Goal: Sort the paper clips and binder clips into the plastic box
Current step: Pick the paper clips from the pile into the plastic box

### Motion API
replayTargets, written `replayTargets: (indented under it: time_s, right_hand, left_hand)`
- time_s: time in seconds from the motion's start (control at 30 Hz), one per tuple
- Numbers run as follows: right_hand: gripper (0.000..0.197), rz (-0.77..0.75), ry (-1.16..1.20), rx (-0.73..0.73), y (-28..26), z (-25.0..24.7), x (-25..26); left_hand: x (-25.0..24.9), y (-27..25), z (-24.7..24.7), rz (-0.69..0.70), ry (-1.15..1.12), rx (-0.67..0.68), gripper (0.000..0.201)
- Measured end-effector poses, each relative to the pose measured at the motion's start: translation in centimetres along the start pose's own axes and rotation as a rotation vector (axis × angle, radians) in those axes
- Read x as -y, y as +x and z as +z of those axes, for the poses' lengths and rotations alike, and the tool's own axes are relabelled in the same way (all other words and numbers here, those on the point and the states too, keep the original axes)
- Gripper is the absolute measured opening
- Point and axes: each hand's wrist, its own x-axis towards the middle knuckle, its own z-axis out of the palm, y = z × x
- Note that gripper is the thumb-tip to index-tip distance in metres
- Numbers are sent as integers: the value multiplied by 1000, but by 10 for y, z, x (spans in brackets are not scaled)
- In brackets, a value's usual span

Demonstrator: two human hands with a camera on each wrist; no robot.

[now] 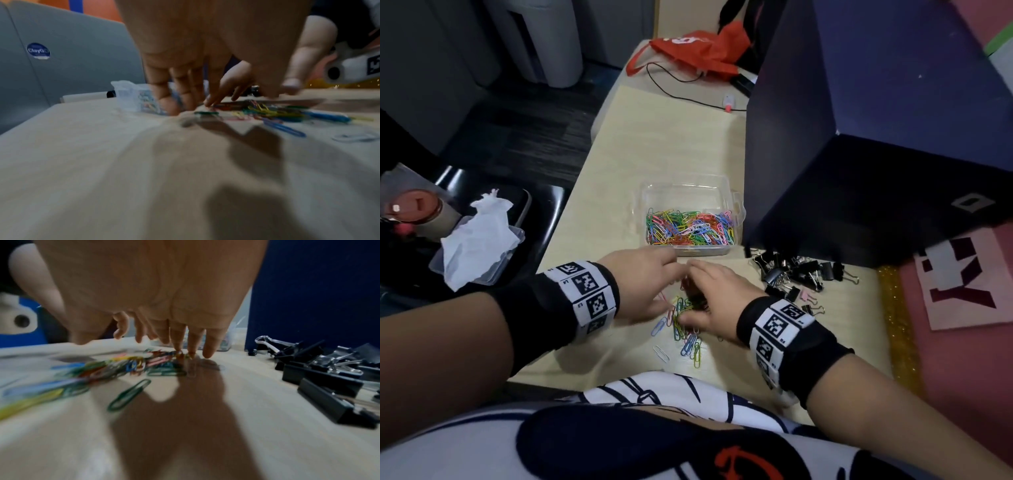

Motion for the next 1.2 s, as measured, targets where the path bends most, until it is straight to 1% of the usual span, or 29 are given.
replayTargets:
  time_s: [0.03,0.07,0.1,0.13,0.2,0.3,0.4,0.53,0.63,0.8,0.93,1.0,1.03,1.13,1.2]
  right_hand:
    - [94,1,-45,40,-4,4,1]
    - [101,-3,-89,50,-9,8,2]
    - [100,-7,-115,40,-13,10,3]
    - [94,-12,-115,18,-16,13,3]
    - [73,-8,-69,-33,-21,16,2]
    - [43,25,3,-88,-26,17,-1]
    - [32,100,55,-90,-27,15,-3]
    - [22,190,86,-86,-22,10,-5]
    - [17,230,133,-92,-19,6,-5]
    - [10,279,169,-110,-11,-3,-6]
    - [8,310,256,-170,-2,-16,-5]
    - [10,303,295,-237,3,-28,-2]
    - [10,295,318,-296,6,-35,-1]
    - [6,267,381,-505,13,-56,4]
    - [9,244,405,-572,15,-67,6]
  left_hand:
    - [1,-3,4,-49,21,109,76]
    - [1,-5,8,-84,56,177,90]
    - [0,-6,9,-99,94,206,97]
    - [-1,-6,10,-99,125,216,97]
    - [-3,-4,13,-106,134,204,87]
    - [-7,1,13,-142,77,195,62]
    - [-10,7,9,-163,30,208,41]
    - [-12,12,7,-175,21,225,22]
    - [-13,15,8,-175,47,224,21]
    - [-12,17,10,-159,28,252,20]
    - [-13,16,9,-151,43,273,20]
    - [-14,15,7,-148,27,245,20]
    - [-14,14,3,-137,3,209,19]
    - [-11,17,-18,-123,-82,41,16]
    - [-2,23,-37,-165,-121,-108,15]
